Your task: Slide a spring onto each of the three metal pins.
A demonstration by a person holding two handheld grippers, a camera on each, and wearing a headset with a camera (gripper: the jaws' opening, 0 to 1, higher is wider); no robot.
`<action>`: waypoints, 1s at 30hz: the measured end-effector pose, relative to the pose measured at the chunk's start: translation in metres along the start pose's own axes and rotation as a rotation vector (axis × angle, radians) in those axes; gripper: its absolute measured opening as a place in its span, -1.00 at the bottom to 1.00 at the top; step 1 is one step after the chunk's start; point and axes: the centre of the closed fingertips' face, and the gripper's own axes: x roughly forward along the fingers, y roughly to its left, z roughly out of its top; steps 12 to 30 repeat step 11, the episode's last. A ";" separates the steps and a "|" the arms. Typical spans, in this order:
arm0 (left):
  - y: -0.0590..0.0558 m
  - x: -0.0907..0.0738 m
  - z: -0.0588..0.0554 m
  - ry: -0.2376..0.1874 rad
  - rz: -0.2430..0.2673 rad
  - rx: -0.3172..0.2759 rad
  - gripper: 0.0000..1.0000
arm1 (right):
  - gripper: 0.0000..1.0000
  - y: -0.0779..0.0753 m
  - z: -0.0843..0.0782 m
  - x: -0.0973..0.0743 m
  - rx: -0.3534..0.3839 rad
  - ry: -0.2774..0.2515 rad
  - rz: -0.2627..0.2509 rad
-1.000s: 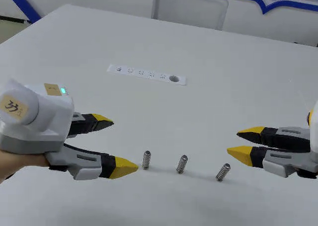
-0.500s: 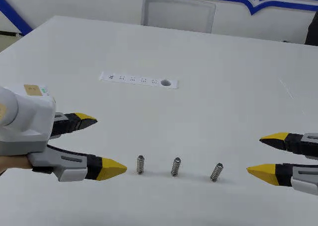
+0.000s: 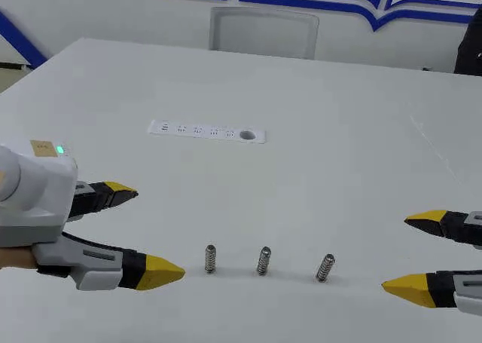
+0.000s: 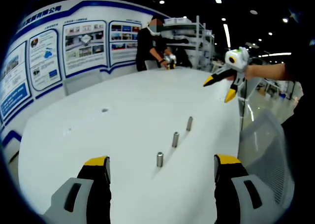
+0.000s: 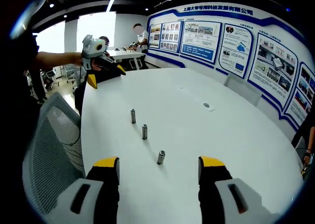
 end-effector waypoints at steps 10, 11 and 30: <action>-0.001 -0.004 -0.002 0.008 0.002 0.006 0.84 | 0.55 0.005 0.004 0.001 -0.008 0.013 0.002; -0.001 -0.004 -0.004 0.013 0.000 0.008 0.84 | 0.56 0.006 0.003 0.002 -0.012 0.019 0.002; -0.001 -0.004 -0.004 0.013 0.000 0.008 0.84 | 0.56 0.006 0.003 0.002 -0.012 0.019 0.002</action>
